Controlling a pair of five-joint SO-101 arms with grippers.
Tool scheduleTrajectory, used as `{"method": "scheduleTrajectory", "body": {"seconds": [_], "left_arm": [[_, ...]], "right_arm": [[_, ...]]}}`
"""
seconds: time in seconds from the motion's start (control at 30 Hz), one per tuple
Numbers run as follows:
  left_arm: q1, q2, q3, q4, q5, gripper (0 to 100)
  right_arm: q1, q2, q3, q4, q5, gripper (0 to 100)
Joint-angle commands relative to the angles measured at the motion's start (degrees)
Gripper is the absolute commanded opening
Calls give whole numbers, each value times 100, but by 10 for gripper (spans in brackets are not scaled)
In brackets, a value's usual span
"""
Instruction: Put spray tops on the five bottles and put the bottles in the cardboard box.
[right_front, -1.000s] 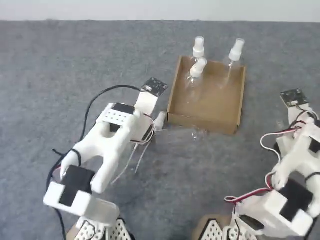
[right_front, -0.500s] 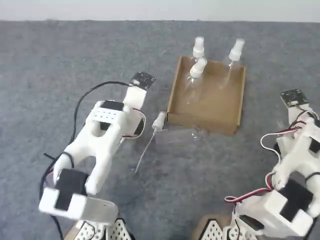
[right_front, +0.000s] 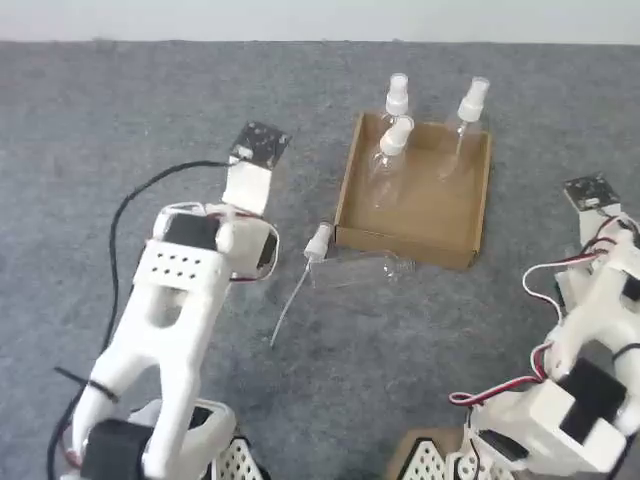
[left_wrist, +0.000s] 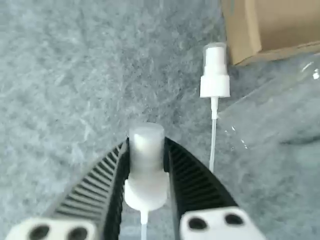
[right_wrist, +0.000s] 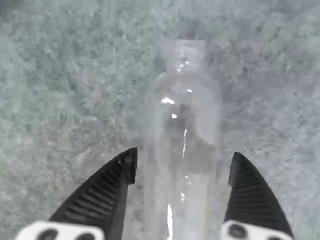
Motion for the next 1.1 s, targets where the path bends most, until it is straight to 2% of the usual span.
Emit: {"method": "scheduleTrajectory", "body": {"seconds": [0.0, 0.13, 0.3, 0.43, 0.6, 1.07], "left_arm": [[-26, -404, 418, -554, 149, 10], [-26, -413, 655, -756, 132, 10], [-26, -404, 787, -888, 132, 10], [-26, -404, 787, -879, 141, 10], [-26, -404, 813, -879, 132, 11], [-26, -404, 813, -879, 132, 11]], "right_arm": [[-75, -92, -686, 523, 62, 235], [-277, -84, -1178, 822, 53, 304], [-769, -84, -1477, 1393, 44, 310], [-936, -31, -1468, 1376, -360, 310], [-884, 593, -1618, 1077, -387, 310], [-646, 2000, -2338, 848, -360, 145]]}}
